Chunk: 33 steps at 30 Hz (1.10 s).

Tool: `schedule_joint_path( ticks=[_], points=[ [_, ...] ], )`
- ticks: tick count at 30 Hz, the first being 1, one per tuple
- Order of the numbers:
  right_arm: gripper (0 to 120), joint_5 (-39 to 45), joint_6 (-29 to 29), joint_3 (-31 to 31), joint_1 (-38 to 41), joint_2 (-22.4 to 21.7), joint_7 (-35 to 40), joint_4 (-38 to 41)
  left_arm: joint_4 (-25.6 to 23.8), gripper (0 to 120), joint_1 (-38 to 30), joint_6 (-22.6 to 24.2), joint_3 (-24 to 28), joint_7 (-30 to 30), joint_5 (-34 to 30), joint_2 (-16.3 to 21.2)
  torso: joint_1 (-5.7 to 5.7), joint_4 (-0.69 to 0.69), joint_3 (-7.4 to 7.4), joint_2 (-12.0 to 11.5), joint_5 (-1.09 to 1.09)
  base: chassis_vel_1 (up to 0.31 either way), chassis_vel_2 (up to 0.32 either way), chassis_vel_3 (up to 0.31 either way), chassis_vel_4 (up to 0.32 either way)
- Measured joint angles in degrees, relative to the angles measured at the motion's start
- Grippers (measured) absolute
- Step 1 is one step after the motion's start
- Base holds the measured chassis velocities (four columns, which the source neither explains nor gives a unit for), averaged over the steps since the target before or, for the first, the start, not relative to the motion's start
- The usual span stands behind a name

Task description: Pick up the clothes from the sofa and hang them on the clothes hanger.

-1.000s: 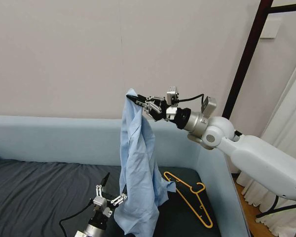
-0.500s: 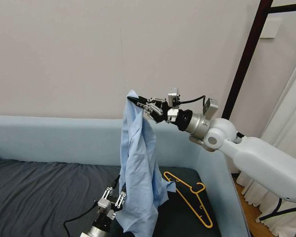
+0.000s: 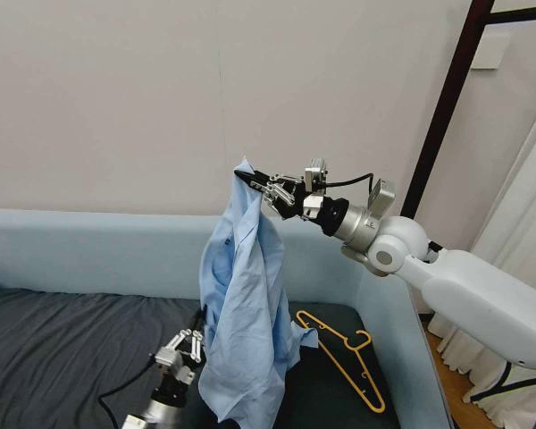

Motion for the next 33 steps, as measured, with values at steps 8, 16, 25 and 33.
schedule_joint_path(
  ticks=[8, 16, 25, 33],
  points=[
    [0, -2.0, 0.4, 3.1, -0.4, -0.8, 2.6, -1.8, -8.6, 0, -5.0, 6.5, -7.0, -4.6, -13.2, 17.9, 0.0, 0.0, 0.0, 0.0, 0.01, 0.0, 0.0, 0.0, 0.0],
    [0, 0.3, 0.4, 7.3, 1.7, -1.4, 2.1, 0.5, -10.1, 0, -13.6, 11.2, -8.8, -6.8, -24.2, 31.5, 0.0, -0.01, 0.0, 0.0, -0.01, 0.0, 0.0, 0.0, 0.0],
    [0, 2.4, -2.9, 9.4, 1.6, -4.6, 6.6, 10.0, -11.6, 0, -16.6, 15.6, -13.3, -6.9, -27.9, 38.0, -0.01, 0.01, -0.02, 0.0, 0.02, 0.0, 0.0, 0.0, 0.0],
    [0, -11.7, -9.9, 10.2, -18.1, -7.7, 20.4, 16.7, -9.0, 0, -4.4, 20.7, -7.8, -4.3, -19.6, 34.1, -0.01, 0.01, 0.0, 0.0, 0.02, 0.0, 0.0, 0.0, 0.0]
  ],
)
